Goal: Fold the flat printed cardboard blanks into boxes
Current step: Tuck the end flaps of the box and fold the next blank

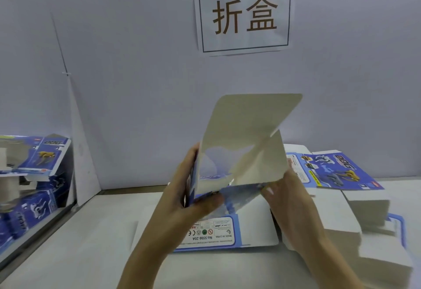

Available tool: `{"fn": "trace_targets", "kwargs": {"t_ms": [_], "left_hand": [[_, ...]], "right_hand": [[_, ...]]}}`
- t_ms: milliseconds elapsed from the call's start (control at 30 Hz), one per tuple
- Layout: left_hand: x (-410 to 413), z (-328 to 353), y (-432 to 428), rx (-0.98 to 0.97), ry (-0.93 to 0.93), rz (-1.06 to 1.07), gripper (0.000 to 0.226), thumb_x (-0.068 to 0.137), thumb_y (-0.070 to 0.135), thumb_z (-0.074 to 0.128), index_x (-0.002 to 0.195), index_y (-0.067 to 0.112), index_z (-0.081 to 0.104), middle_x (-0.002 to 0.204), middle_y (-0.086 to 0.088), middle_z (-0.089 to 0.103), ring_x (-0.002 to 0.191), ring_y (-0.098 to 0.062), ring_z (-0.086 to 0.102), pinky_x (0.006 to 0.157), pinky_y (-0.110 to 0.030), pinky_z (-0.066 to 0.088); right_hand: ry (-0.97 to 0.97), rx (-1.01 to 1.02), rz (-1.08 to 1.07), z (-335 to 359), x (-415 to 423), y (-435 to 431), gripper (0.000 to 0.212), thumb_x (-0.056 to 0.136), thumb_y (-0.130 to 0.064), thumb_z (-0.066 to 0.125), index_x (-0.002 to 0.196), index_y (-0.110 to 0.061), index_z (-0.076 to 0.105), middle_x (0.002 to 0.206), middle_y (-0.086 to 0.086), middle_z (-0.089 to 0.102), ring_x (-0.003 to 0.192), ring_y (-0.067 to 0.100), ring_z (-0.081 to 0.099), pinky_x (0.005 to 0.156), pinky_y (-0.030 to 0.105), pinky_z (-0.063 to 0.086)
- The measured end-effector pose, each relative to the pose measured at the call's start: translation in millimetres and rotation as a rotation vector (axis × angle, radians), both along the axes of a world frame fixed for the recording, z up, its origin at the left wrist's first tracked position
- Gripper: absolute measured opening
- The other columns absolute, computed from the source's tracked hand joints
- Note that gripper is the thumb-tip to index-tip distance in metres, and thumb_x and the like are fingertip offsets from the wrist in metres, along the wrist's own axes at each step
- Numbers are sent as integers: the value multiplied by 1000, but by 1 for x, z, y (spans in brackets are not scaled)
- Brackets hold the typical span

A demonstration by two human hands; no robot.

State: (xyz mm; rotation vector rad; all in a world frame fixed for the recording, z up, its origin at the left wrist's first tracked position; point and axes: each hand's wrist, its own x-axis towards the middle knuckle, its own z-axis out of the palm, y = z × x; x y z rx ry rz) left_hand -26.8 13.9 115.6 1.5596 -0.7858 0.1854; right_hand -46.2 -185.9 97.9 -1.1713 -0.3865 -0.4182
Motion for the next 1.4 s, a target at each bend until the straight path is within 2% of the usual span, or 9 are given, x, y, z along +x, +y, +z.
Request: {"fn": "trace_targets", "kwargs": {"t_ms": [100, 167, 267, 333, 433, 567, 733, 1100, 1400], "left_hand": [[-1, -3, 3, 27, 15, -9, 70, 65, 39, 74, 128, 54, 49, 111, 18, 68, 102, -2, 64, 75, -11, 51], [-5, -3, 1, 32, 65, -61, 81, 60, 40, 74, 137, 36, 46, 113, 16, 69, 103, -2, 65, 75, -11, 51], [-15, 4, -7, -126, 272, -194, 104, 56, 50, 78, 144, 16, 36, 133, 1, 61, 110, -12, 64, 85, -22, 54], [-26, 21, -16, -188, 354, -194, 77, 71, 71, 61, 130, 22, 49, 121, 0, 67, 103, -11, 68, 85, -21, 55], [-34, 29, -21, -230, 269, -180, 22, 103, 8, 33, 98, 15, 54, 82, 9, 55, 54, 13, 59, 60, -5, 44], [-31, 29, -26, -124, 280, -139, 68, 65, 5, 61, 131, 5, 47, 113, -12, 56, 89, -4, 61, 71, -18, 43], [-24, 6, -29, -82, 211, 59, 47, 75, 10, 59, 114, 34, 50, 91, 12, 69, 78, -5, 70, 57, -15, 51], [-19, 1, -26, 26, 179, 169, 53, 91, -8, 40, 108, 42, 47, 85, 31, 65, 72, 8, 66, 51, -15, 51], [-20, 6, -27, -174, 142, 191, 49, 85, -13, 46, 117, 24, 53, 93, 10, 68, 79, -6, 69, 51, -15, 49]], "right_hand": [[29, -10, -52, 3, -2, -1, 33, 95, -34, 49, 124, -23, 60, 122, 0, 64, 117, 21, 56, 101, 39, 46], [65, 103, -8, 5, -4, 2, 56, 79, -58, 60, 118, -18, 62, 109, 5, 66, 106, 23, 60, 86, 29, 53], [88, 230, 37, 5, -6, 4, 55, 79, -53, 54, 114, -12, 61, 101, 11, 62, 92, 24, 61, 70, 26, 56], [85, 242, 76, 5, -8, 3, 51, 82, -48, 56, 115, -10, 62, 100, 12, 63, 88, 22, 64, 68, 27, 57], [50, 196, 104, 8, -9, 3, 49, 79, -43, 58, 117, -11, 63, 94, 8, 70, 84, 19, 68, 65, 26, 56], [-5, 165, 110, 12, -7, 3, 44, 66, -38, 74, 103, -16, 68, 87, 5, 70, 74, 16, 68, 60, 22, 53], [26, -20, 67, -1, -8, -1, 48, 66, -3, 48, 111, -18, 56, 89, 3, 70, 75, 13, 68, 59, 21, 52], [43, -111, -32, 5, -11, -2, 53, 62, -2, 45, 103, -29, 64, 88, 2, 69, 73, 11, 67, 54, 20, 51], [-22, -191, -106, 7, -13, 6, 47, 67, -4, 49, 95, -37, 67, 89, -1, 72, 78, 15, 67, 61, 23, 52]]}}
